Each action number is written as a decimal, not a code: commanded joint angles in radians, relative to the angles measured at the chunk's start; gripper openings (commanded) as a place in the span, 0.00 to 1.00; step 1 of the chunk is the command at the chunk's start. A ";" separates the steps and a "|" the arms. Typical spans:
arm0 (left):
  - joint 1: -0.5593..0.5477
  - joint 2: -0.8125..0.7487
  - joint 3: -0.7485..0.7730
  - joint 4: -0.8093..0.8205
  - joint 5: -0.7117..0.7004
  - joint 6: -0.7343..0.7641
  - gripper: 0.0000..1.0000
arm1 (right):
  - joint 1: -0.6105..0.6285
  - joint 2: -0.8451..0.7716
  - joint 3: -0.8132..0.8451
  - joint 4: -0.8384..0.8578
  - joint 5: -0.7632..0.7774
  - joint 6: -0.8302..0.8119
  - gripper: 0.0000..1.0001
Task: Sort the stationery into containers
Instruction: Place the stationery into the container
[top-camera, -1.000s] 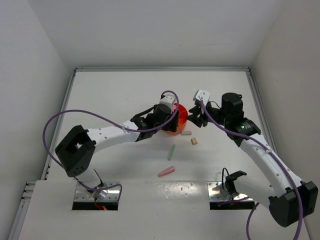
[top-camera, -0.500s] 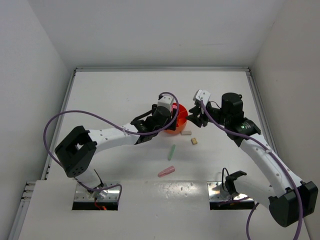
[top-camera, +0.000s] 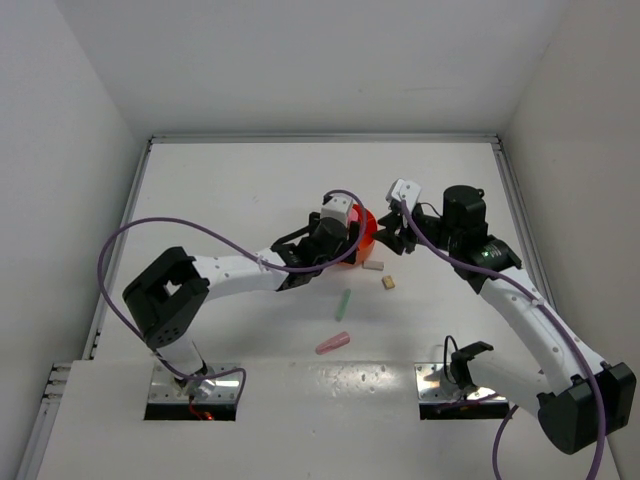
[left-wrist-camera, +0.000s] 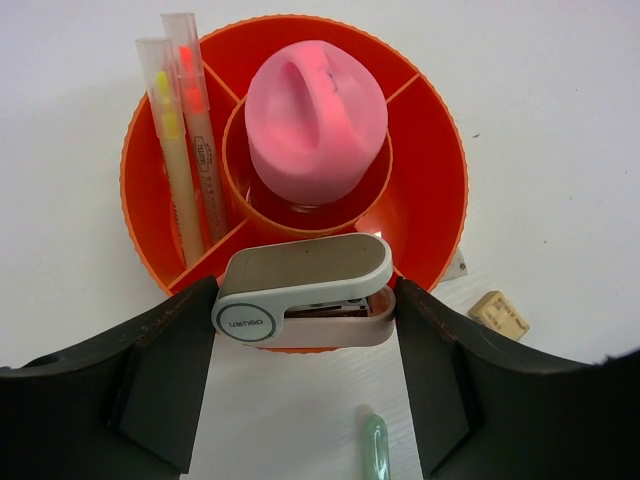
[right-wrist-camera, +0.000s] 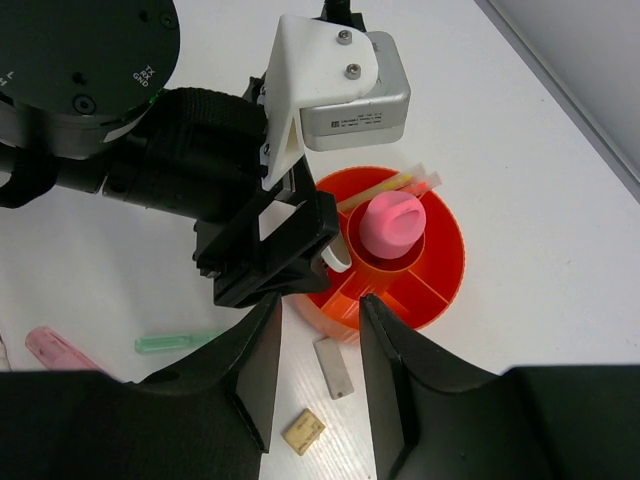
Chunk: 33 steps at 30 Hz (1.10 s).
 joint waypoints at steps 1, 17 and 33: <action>-0.012 0.001 0.001 0.069 -0.018 -0.002 0.47 | -0.006 -0.013 0.002 0.043 -0.012 0.010 0.38; -0.012 -0.036 -0.018 0.080 -0.059 -0.004 0.78 | -0.015 -0.013 0.002 0.034 -0.022 0.010 0.38; -0.030 -0.166 0.002 0.019 -0.079 -0.005 0.56 | -0.015 -0.013 0.002 0.006 -0.022 -0.026 0.13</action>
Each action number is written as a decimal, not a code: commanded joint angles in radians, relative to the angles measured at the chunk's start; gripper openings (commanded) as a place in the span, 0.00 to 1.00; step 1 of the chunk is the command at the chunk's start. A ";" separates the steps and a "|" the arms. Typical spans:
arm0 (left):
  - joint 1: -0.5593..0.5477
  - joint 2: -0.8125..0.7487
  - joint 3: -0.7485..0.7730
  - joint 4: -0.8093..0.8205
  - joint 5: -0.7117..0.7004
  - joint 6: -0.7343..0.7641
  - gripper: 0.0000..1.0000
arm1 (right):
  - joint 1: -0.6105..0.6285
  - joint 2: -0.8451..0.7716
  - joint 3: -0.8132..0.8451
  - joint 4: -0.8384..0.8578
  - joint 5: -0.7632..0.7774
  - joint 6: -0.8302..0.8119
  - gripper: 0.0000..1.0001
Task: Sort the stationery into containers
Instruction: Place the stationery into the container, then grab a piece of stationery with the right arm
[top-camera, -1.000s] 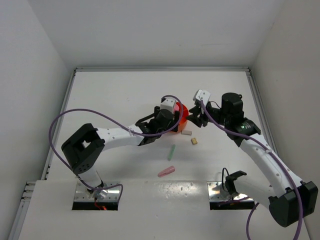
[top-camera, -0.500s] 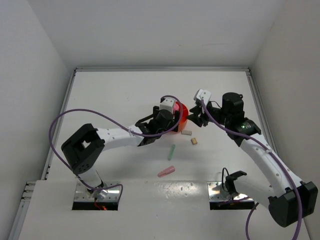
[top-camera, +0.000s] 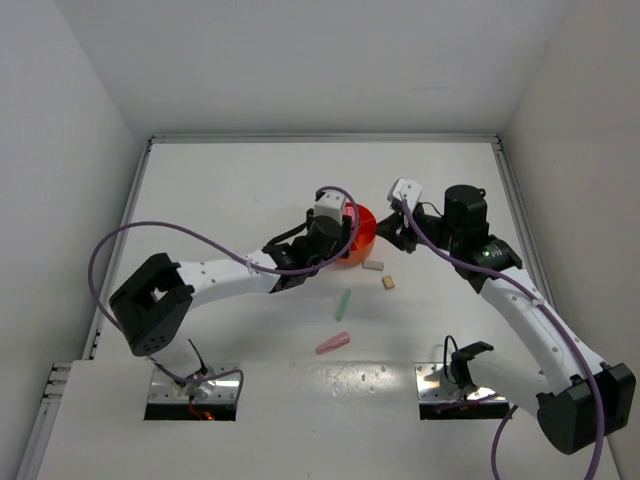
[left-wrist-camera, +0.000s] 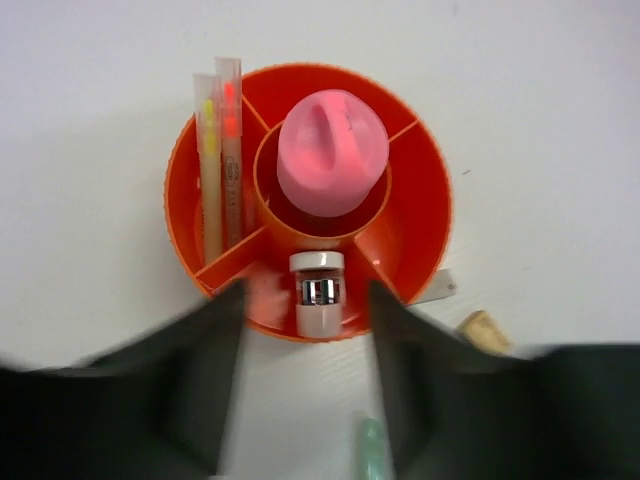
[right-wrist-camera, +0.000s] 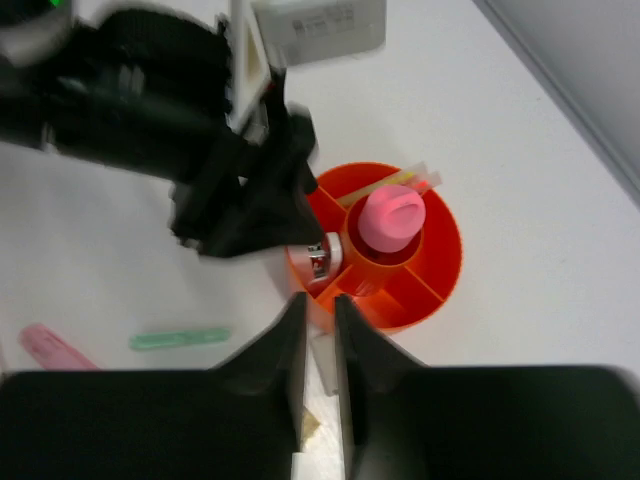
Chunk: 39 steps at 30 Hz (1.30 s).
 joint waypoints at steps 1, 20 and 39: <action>-0.027 -0.157 0.022 -0.016 -0.047 -0.015 0.41 | -0.003 -0.013 0.002 -0.027 -0.015 -0.036 0.00; -0.096 -0.812 -0.219 -0.678 0.050 -0.274 0.65 | 0.111 0.360 -0.043 -0.624 -0.179 -1.348 0.42; -0.063 -1.036 -0.328 -0.697 -0.096 -0.241 0.67 | 0.441 0.683 0.069 -0.263 0.086 -1.283 0.52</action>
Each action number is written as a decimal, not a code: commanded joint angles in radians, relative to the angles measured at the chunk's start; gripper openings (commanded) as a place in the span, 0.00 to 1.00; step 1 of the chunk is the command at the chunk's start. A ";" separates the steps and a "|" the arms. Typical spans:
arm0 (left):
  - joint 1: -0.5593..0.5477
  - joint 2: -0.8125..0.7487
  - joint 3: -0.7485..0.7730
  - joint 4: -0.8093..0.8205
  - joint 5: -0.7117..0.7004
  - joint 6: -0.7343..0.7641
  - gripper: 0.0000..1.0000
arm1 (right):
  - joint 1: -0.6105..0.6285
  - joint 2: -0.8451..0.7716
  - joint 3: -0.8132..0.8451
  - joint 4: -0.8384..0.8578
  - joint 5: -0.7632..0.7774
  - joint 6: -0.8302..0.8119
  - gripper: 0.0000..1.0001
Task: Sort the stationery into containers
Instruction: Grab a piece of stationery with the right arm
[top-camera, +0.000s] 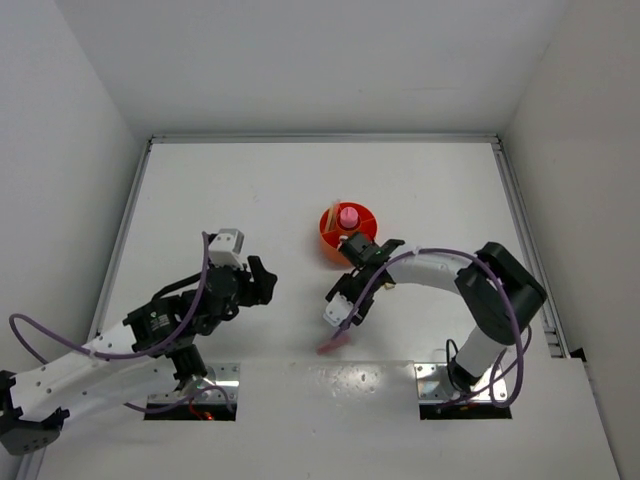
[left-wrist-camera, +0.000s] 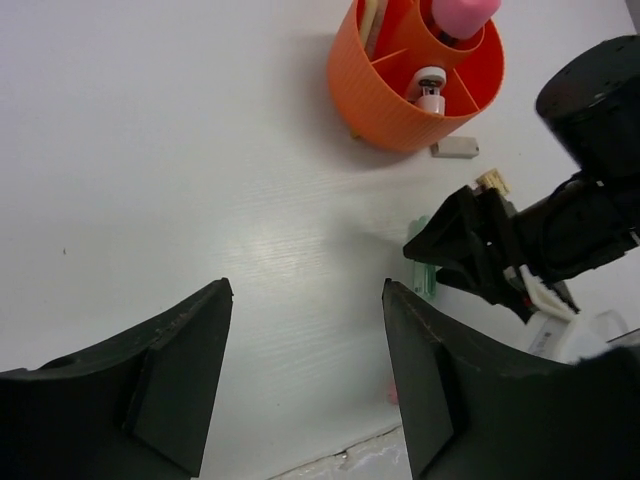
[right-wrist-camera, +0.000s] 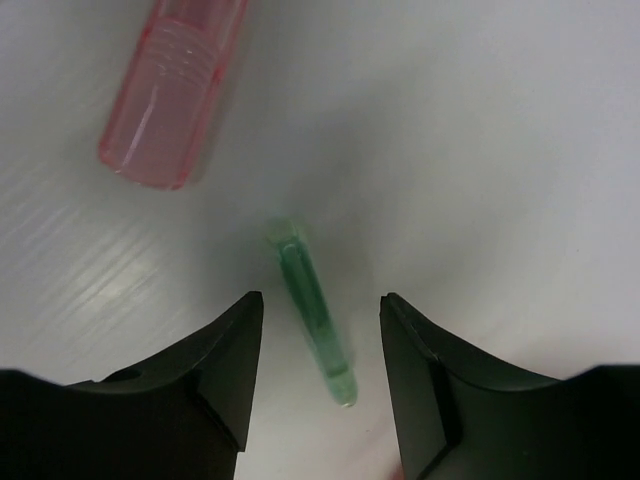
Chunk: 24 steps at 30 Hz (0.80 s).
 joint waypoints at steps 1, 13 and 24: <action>0.010 -0.046 -0.003 0.009 -0.026 0.002 0.67 | 0.031 0.045 0.053 0.069 0.065 0.004 0.50; 0.010 -0.066 -0.012 0.009 -0.001 0.002 0.69 | 0.086 -0.068 0.086 -0.041 0.038 0.149 0.00; 0.010 0.100 0.008 0.038 0.105 0.036 0.69 | 0.048 -0.399 0.219 0.250 0.817 1.231 0.00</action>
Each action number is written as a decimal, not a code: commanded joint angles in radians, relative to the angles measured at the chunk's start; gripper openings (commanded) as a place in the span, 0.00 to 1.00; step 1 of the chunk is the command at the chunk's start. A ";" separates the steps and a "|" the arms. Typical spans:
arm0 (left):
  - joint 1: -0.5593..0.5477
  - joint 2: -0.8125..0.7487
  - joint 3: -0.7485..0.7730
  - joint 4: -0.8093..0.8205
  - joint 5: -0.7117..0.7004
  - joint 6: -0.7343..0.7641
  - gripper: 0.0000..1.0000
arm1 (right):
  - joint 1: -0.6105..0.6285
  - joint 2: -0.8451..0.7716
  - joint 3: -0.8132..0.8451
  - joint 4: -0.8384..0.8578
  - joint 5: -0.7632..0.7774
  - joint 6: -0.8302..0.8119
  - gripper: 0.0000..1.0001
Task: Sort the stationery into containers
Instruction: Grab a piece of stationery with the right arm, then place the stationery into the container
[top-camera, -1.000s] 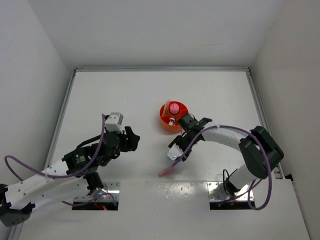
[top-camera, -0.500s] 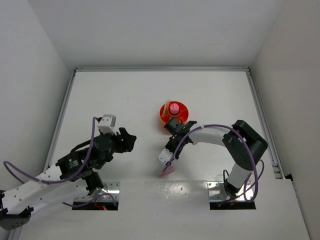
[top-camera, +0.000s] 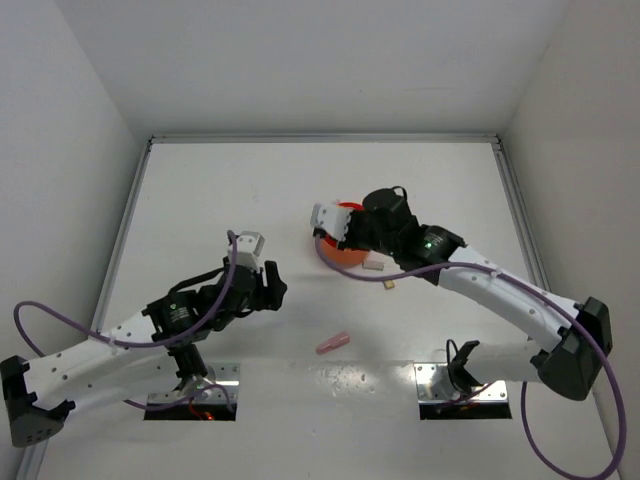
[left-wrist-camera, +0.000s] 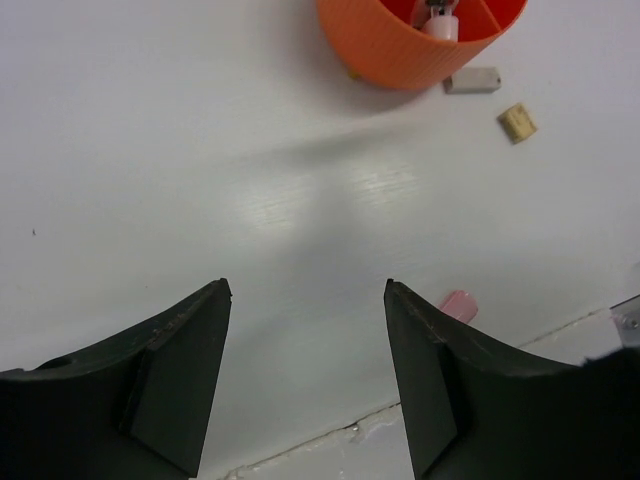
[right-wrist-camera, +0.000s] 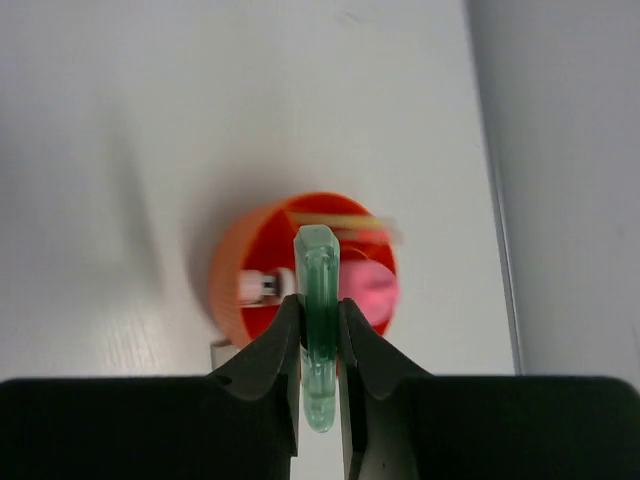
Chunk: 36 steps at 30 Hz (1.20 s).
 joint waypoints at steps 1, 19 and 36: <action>0.009 0.027 0.016 0.025 0.028 0.017 0.69 | -0.025 -0.031 0.031 0.047 0.368 0.392 0.00; 0.009 -0.012 -0.006 0.034 0.018 0.026 0.69 | -0.293 0.111 0.058 0.189 0.251 0.741 0.00; 0.009 -0.013 -0.006 0.034 0.018 0.026 0.70 | -0.433 0.355 0.086 0.475 -0.173 0.533 0.00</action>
